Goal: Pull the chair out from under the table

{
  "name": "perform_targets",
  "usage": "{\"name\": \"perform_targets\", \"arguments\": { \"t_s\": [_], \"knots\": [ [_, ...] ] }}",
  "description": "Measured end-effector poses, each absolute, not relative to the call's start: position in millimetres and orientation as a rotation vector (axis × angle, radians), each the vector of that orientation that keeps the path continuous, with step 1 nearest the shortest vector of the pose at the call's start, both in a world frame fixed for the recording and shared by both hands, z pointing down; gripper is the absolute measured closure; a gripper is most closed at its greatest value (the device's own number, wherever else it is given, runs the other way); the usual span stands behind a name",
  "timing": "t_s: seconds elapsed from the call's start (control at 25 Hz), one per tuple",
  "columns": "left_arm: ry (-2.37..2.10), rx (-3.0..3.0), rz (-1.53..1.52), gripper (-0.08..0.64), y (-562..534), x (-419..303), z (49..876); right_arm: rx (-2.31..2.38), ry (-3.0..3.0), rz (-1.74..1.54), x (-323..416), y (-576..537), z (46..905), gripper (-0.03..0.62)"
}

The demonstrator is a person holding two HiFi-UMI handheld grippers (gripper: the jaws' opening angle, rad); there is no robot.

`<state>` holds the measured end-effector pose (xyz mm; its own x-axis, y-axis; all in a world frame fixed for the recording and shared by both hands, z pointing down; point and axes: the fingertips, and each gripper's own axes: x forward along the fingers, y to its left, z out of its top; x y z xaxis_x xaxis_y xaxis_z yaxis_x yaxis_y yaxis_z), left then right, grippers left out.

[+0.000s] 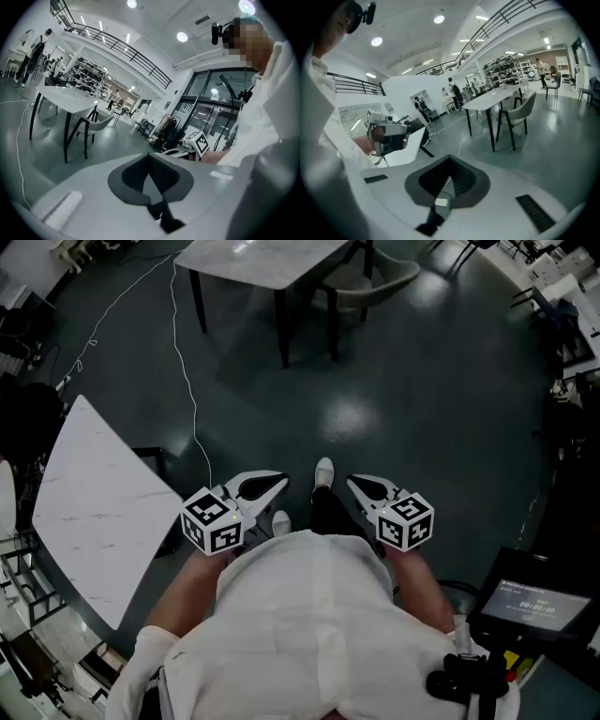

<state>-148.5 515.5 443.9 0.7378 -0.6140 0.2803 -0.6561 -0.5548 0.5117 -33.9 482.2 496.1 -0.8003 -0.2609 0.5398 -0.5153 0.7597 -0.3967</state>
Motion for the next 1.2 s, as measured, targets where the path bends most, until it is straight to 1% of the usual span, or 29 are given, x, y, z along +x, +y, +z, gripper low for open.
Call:
{"name": "perform_targets", "arguments": {
  "t_s": [0.2,0.6,0.72,0.76,0.92,1.2],
  "knots": [
    [-0.962,2.329,0.127,0.554,439,-142,451,0.622,-2.511,0.809,-27,397,508,0.586],
    [-1.029,2.375,0.192,0.554,273,-121,417,0.572,-2.636,0.774,-18,222,481,0.581],
    [-1.009,2.365,0.204,0.554,241,-114,416,0.581,-2.618,0.802,-12,188,490,0.55],
    [-1.002,2.364,0.203,0.554,231,-113,417,0.594,-2.611,0.806,-11,177,492,0.521],
    [-0.969,2.374,0.195,0.554,189,-112,421,0.664,-2.578,0.838,-16,134,507,0.461],
    [-0.906,2.415,0.164,0.554,95,-144,432,0.795,-2.54,0.905,-35,44,522,0.44]
  ]
}}
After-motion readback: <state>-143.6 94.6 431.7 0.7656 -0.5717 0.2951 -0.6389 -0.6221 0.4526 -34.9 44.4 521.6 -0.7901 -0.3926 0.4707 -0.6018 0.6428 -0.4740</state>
